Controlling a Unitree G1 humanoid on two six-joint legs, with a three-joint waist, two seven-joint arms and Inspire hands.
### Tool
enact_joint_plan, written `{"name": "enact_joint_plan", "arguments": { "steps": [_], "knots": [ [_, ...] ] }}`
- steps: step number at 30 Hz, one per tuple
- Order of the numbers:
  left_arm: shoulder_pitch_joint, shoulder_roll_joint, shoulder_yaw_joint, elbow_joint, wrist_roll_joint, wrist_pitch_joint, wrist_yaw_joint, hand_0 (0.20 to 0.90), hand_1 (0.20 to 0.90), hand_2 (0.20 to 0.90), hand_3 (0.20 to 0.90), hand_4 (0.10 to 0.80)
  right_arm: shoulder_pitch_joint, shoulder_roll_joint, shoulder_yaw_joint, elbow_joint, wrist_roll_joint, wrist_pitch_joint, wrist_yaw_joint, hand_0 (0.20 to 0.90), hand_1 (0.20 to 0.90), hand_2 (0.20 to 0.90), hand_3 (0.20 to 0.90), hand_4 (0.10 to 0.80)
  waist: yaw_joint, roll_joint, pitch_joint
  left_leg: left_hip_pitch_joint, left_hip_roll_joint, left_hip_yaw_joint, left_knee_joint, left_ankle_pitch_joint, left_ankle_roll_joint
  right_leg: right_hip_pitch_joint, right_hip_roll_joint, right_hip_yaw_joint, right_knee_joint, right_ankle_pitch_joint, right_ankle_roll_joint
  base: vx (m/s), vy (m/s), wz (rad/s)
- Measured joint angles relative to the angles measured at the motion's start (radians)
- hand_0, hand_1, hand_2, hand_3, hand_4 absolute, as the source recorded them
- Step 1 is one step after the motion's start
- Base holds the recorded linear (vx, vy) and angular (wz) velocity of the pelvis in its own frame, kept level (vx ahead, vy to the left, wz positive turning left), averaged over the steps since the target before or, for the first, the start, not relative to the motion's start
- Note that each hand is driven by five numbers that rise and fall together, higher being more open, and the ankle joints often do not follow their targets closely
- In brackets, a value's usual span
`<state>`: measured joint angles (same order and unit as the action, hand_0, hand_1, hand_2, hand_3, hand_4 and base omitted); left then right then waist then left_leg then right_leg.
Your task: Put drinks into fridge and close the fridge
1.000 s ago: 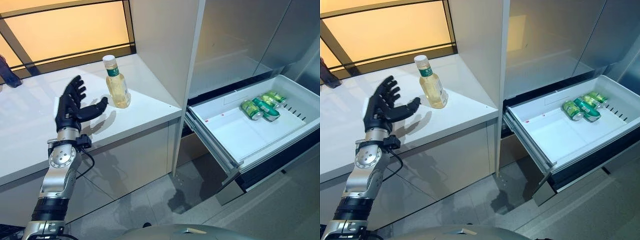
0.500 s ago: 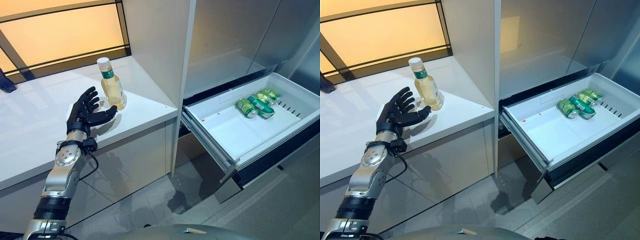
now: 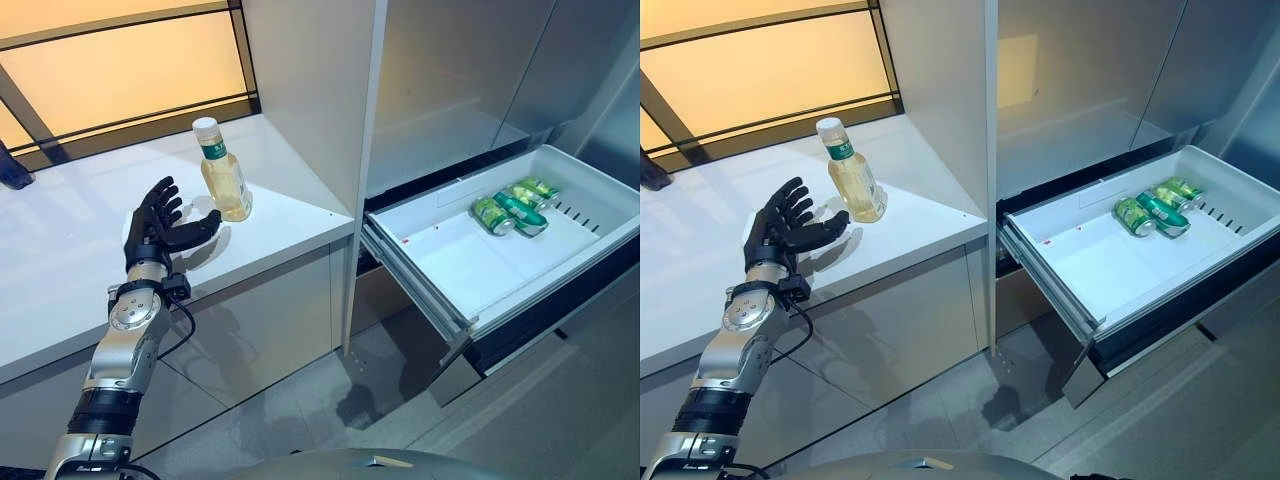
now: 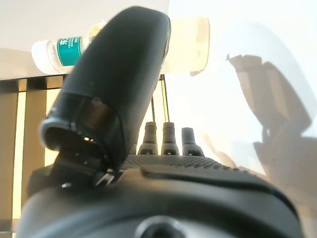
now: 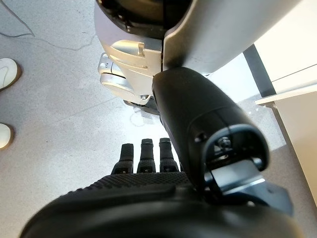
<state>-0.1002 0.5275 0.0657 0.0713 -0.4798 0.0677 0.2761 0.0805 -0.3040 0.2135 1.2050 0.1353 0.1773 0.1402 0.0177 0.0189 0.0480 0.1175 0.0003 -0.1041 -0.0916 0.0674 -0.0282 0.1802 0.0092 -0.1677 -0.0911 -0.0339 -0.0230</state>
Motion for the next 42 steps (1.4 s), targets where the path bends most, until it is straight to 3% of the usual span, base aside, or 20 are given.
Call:
{"name": "enact_joint_plan", "arguments": {
  "steps": [12, 30, 42],
  "knots": [
    [-0.110, 0.004, 0.000, 0.000, -0.045, -0.001, -0.046, 0.900, 0.900, 0.900, 0.900, 0.800, -0.004, 0.000, 0.001, 0.001, -0.001, -0.001, 0.000, 0.900, 0.900, 0.900, 0.900, 0.800, -0.011, -0.001, 0.000, 0.005, 0.000, 0.010, 0.000, 0.000, 0.000, 0.001, 0.000, 0.012, 0.000, 0.001, 0.000, 0.007, -0.002, -0.02],
    [-0.120, 0.020, -0.024, 0.000, -0.112, 0.005, -0.068, 0.900, 0.900, 0.900, 0.900, 0.800, -0.011, 0.000, 0.015, 0.000, -0.001, -0.002, 0.000, 0.900, 0.900, 0.900, 0.900, 0.800, -0.031, -0.001, 0.000, 0.010, 0.002, 0.023, 0.000, -0.001, 0.001, 0.000, 0.000, 0.024, 0.000, 0.002, -0.002, 0.002, -0.001, -0.02],
    [-0.196, 0.037, -0.030, 0.035, -0.130, 0.018, -0.056, 0.900, 0.900, 0.900, 0.900, 0.800, -0.021, -0.003, 0.037, 0.000, -0.002, -0.002, 0.000, 0.900, 0.900, 0.900, 0.900, 0.800, -0.042, 0.000, -0.001, 0.011, 0.002, 0.027, 0.001, -0.001, 0.001, 0.000, 0.000, 0.028, 0.000, 0.003, -0.002, 0.000, 0.000, 0.00]
  ]
}}
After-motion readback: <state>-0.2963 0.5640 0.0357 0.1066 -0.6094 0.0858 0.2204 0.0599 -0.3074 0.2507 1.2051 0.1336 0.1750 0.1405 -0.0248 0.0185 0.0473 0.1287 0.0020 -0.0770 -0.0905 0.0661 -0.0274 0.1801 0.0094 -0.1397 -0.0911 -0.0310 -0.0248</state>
